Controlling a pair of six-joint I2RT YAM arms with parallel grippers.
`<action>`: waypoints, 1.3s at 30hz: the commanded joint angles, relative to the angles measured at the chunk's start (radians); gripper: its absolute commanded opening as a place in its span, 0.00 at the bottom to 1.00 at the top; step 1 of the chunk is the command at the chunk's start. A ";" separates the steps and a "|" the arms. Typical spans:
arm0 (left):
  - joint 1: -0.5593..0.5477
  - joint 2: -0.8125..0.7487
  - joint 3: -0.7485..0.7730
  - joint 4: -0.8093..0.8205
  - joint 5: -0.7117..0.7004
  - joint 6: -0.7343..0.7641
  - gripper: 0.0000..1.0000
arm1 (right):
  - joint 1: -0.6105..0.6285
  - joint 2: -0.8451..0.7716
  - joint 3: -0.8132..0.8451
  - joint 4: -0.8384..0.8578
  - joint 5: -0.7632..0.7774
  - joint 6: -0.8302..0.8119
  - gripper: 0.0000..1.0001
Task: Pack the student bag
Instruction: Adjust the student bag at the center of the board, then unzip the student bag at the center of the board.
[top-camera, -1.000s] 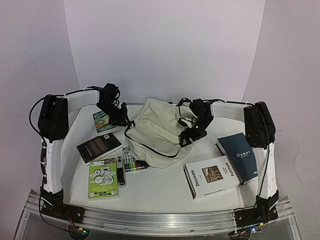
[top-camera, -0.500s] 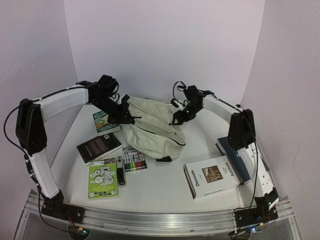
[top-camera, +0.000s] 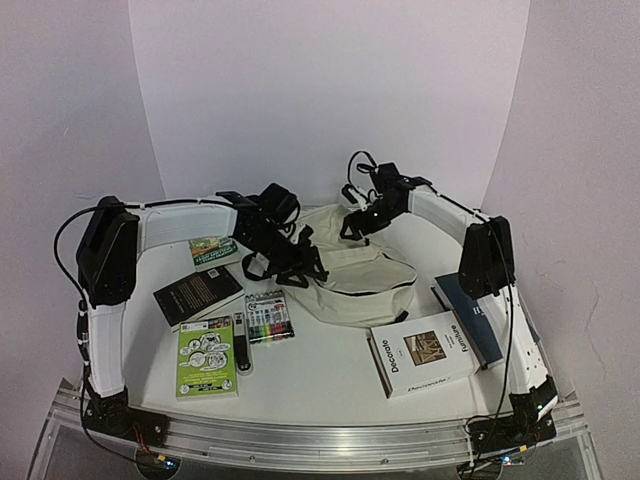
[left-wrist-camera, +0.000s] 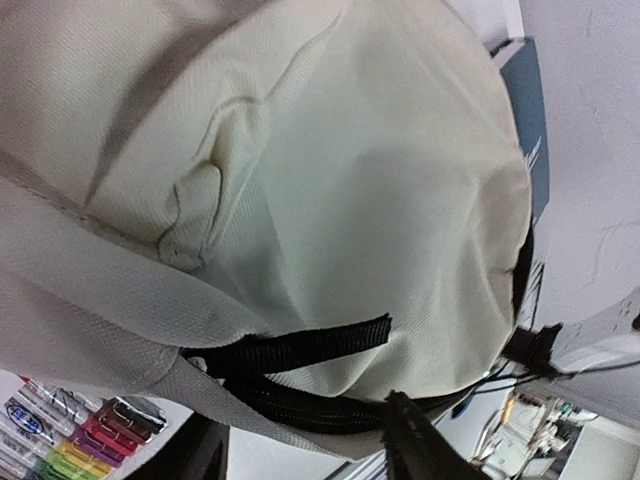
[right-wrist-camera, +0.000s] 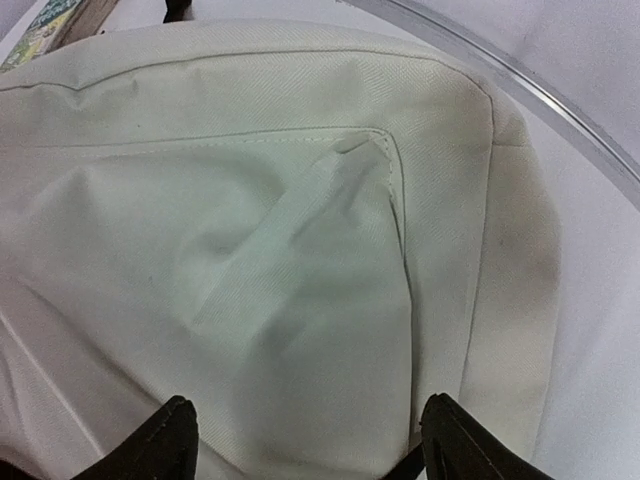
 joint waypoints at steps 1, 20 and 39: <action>0.050 -0.111 0.030 0.064 -0.057 -0.008 0.63 | 0.003 -0.265 -0.091 0.021 -0.008 -0.023 0.81; 0.188 -0.194 -0.126 0.128 -0.079 -0.100 0.74 | 0.124 -0.405 -0.369 -0.169 -0.336 0.070 0.74; 0.188 -0.198 -0.126 0.099 -0.100 -0.095 0.74 | 0.168 -0.302 -0.371 -0.234 -0.409 0.041 0.62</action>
